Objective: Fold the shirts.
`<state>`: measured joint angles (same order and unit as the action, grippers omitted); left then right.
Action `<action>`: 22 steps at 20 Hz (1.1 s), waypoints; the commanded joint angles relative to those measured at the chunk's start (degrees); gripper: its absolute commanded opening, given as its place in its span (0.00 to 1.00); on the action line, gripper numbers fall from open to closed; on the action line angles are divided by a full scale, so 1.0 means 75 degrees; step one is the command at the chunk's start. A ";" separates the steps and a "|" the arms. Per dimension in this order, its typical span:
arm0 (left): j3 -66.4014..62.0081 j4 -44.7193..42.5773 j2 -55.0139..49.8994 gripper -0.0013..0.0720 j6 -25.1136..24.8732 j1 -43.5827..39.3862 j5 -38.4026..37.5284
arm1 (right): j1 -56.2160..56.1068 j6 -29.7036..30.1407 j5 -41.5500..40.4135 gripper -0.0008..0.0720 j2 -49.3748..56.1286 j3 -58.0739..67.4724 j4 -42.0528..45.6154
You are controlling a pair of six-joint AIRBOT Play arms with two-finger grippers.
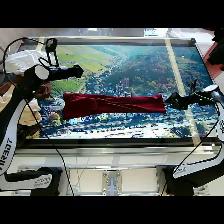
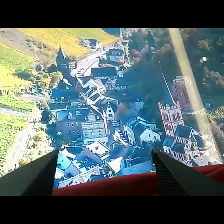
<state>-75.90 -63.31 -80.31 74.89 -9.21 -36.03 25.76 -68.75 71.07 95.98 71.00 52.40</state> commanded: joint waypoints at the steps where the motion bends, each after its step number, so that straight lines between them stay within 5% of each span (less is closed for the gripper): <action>1: -0.0015 0.0099 0.0006 0.92 -0.0609 -0.0306 0.0090 | 0.0032 0.0382 -0.0067 0.72 0.0484 0.0006 -0.0385; 11: -0.0012 0.0128 0.0006 0.89 -0.0621 -0.0679 0.0055 | -0.0784 0.0764 -0.0717 0.71 0.0912 0.0009 -0.1040; 13: -0.0006 0.0131 0.0003 0.69 -0.0487 -0.0676 0.0012 | -0.0871 0.0781 -0.0609 0.55 0.0903 0.0009 -0.1518; 15: -0.0006 0.0134 0.0000 0.15 -0.0332 -0.0679 -0.0003 | -0.0868 0.1259 -0.0195 0.05 0.0854 0.0052 -0.2101; 16: -0.0006 0.0248 -0.0020 0.03 -0.0326 -0.0682 0.0003 | -0.0871 0.1387 0.0050 0.05 0.0801 0.0128 -0.2267; 22: -0.0006 0.1440 -0.1125 0.03 -0.0219 -0.1326 -0.0781 | -0.0892 0.0866 0.0822 0.05 -0.0134 0.0877 -0.2366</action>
<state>-75.96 -55.75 -84.77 72.40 -16.45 -38.02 19.29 -59.86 74.02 98.10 75.07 36.01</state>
